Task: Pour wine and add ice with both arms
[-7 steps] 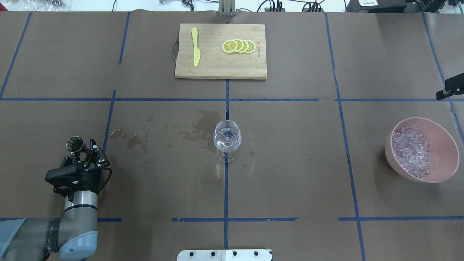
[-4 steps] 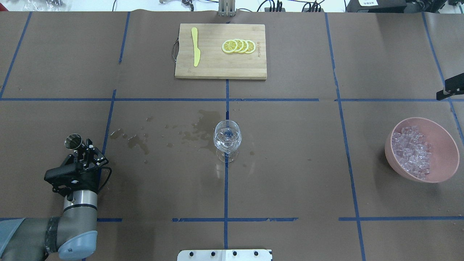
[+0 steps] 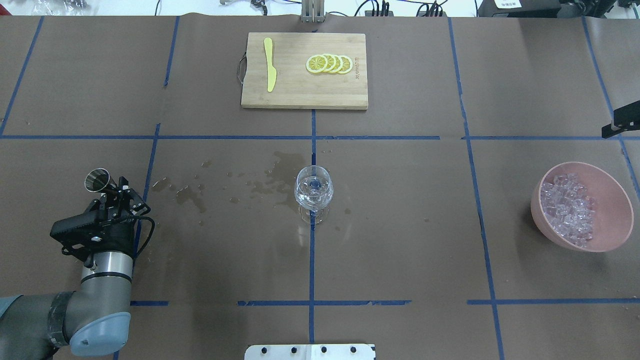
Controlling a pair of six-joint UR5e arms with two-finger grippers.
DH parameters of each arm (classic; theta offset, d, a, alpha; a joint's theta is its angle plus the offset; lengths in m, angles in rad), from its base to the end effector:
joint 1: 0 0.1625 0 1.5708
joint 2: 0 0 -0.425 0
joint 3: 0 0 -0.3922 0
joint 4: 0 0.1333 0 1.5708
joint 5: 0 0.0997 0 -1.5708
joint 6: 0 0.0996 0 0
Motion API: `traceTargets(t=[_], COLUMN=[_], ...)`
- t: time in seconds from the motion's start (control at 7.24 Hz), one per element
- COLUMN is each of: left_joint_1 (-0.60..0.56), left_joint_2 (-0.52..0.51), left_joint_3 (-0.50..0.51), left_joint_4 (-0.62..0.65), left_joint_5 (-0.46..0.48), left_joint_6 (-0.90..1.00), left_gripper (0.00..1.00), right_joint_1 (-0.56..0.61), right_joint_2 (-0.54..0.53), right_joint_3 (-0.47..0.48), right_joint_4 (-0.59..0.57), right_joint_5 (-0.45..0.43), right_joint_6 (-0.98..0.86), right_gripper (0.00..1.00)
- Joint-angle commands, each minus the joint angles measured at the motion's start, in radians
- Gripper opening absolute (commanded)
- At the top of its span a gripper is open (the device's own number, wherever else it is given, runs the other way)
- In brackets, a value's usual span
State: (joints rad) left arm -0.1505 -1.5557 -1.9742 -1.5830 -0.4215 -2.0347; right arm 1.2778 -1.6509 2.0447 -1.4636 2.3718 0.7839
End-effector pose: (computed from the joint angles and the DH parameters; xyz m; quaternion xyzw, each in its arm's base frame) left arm 0.4254 -0.2913 0.4376 0.5001 0.2481 -0.3518 0.7514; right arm -0.0705 -0.4476 0.4486 0.0023 -0.4413 0.1230 0.8889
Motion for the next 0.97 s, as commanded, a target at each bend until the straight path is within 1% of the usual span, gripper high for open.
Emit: traceTargets(t=[0.0, 0.14, 0.28, 0.41, 0.55, 0.69, 0.83], left_joint_1=[-0.035, -0.050, -0.053, -0.061, -0.084, -0.099, -0.121], left_joint_2=[-0.074, -0.134, -0.192, -0.252, -0.262, -0.273, -0.273], left_joint_3=[-0.034, -0.041, -0.051, -0.051, -0.049, -0.055, -0.051], left_joint_4=[-0.006, -0.018, -0.056, -0.105, -0.112, -0.162, -0.258], left_joint_5=[0.000, -0.003, -0.008, -0.011, -0.013, -0.038, -0.084], left_joint_6=[0.153, 0.257, 0.359, 0.395, 0.416, 0.470, 0.548], left_gripper=[0.00, 0.00, 0.00, 0.00, 0.00, 0.00, 0.00], right_joint_1=[0.000, 0.000, 0.000, 0.000, 0.000, 0.000, 0.000], right_joint_2=[-0.001, -0.003, -0.003, -0.003, -0.001, -0.001, 0.000], right_joint_3=[0.000, 0.000, 0.000, 0.000, 0.000, 0.000, 0.000], right_joint_4=[0.002, 0.005, 0.006, 0.006, 0.006, 0.006, 0.006], right_joint_5=[0.004, 0.010, 0.013, 0.012, 0.012, 0.012, 0.012], right_joint_6=[0.000, 0.000, 0.000, 0.000, 0.000, 0.000, 0.000], right_gripper=[1.00, 1.00, 1.00, 1.00, 1.00, 1.00, 1.00])
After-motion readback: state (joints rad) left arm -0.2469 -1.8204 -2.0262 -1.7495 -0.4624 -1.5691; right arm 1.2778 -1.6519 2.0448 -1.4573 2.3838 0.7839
